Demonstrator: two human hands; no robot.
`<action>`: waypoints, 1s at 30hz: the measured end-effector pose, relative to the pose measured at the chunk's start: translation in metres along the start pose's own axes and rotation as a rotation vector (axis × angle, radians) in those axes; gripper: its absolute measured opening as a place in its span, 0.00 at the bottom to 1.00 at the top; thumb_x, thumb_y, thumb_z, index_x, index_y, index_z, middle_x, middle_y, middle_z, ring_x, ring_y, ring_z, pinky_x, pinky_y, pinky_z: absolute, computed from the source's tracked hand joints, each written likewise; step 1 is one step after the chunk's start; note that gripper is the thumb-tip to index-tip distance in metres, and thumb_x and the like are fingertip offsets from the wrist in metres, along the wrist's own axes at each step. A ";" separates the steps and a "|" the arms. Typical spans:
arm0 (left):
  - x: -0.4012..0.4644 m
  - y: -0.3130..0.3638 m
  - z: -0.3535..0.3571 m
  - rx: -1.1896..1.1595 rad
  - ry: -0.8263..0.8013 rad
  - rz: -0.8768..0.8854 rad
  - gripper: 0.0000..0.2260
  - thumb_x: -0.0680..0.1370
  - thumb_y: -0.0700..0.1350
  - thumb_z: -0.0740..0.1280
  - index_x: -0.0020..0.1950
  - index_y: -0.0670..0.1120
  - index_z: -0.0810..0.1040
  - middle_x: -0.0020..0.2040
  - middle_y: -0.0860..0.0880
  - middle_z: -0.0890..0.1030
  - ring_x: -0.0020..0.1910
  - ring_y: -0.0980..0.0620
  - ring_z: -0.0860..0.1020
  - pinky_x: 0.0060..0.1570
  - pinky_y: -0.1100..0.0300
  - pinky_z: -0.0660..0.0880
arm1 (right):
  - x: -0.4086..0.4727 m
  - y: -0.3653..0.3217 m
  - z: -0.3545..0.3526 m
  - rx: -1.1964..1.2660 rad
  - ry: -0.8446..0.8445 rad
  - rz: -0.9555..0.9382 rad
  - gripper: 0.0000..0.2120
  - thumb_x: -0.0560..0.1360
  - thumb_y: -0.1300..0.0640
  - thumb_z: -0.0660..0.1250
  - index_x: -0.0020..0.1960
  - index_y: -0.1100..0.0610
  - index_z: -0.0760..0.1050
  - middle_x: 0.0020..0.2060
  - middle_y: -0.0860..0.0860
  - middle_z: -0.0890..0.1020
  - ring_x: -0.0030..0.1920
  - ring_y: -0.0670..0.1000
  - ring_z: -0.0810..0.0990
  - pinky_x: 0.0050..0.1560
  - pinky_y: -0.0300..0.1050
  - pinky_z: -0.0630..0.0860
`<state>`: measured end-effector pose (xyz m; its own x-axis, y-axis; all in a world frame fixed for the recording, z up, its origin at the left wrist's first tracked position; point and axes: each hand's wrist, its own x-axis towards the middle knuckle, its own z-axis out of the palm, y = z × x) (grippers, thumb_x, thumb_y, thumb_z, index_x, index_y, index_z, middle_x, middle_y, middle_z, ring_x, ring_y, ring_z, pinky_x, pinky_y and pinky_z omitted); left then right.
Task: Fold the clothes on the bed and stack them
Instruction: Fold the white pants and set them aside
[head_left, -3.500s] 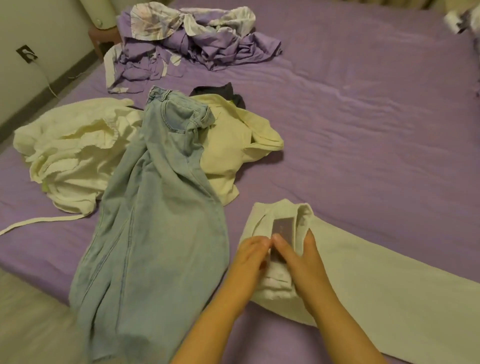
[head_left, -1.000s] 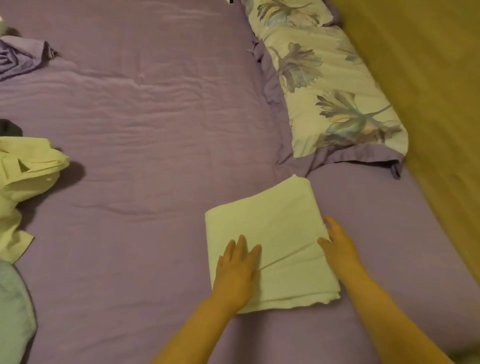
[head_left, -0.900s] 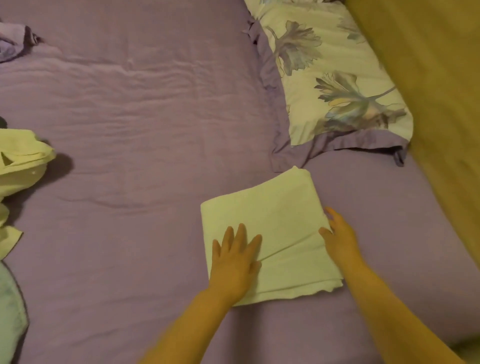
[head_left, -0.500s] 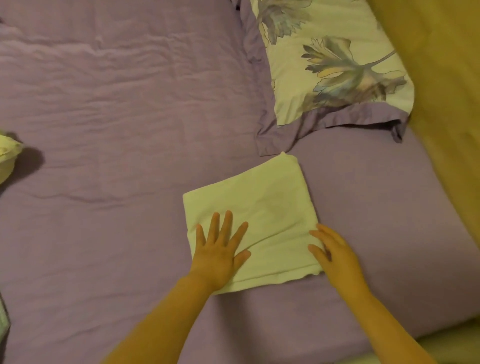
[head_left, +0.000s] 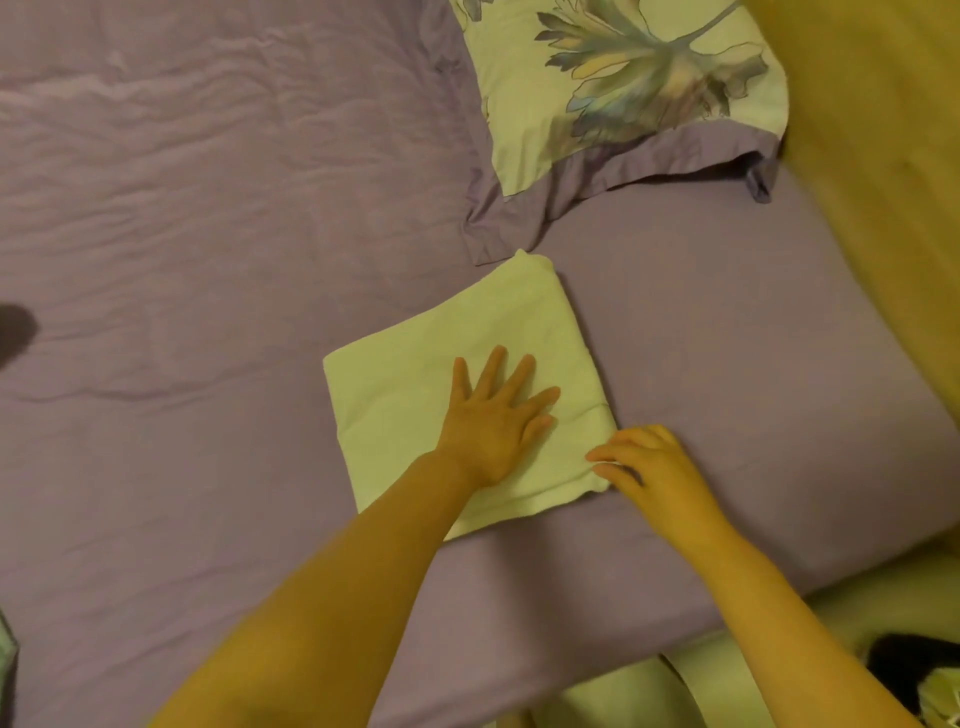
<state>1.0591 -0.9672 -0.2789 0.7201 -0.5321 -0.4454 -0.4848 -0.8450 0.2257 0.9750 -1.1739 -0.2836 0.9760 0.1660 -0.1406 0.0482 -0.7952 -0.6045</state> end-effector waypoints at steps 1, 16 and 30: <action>0.005 0.003 0.001 0.008 -0.021 0.003 0.22 0.82 0.60 0.40 0.77 0.62 0.47 0.78 0.53 0.40 0.76 0.45 0.34 0.70 0.36 0.34 | 0.001 -0.001 0.000 -0.029 -0.003 -0.013 0.08 0.71 0.58 0.68 0.47 0.55 0.83 0.42 0.49 0.80 0.45 0.55 0.76 0.48 0.32 0.66; 0.051 -0.026 0.000 0.085 -0.051 0.237 0.24 0.79 0.60 0.36 0.75 0.60 0.40 0.78 0.55 0.41 0.76 0.53 0.37 0.73 0.54 0.33 | 0.033 -0.017 -0.020 -0.155 -0.380 -0.034 0.08 0.75 0.57 0.63 0.54 0.54 0.75 0.49 0.49 0.76 0.51 0.49 0.71 0.49 0.40 0.64; 0.010 -0.036 0.008 0.232 -0.028 0.213 0.25 0.80 0.61 0.37 0.76 0.58 0.34 0.77 0.52 0.34 0.75 0.48 0.32 0.72 0.47 0.31 | 0.009 -0.056 0.023 -0.262 -0.071 -0.307 0.16 0.63 0.60 0.75 0.50 0.49 0.80 0.44 0.45 0.80 0.44 0.50 0.78 0.43 0.44 0.74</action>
<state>1.0802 -0.9416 -0.2990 0.5776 -0.6918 -0.4333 -0.7260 -0.6780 0.1147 0.9767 -1.1146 -0.2695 0.8914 0.4511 -0.0445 0.3961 -0.8229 -0.4074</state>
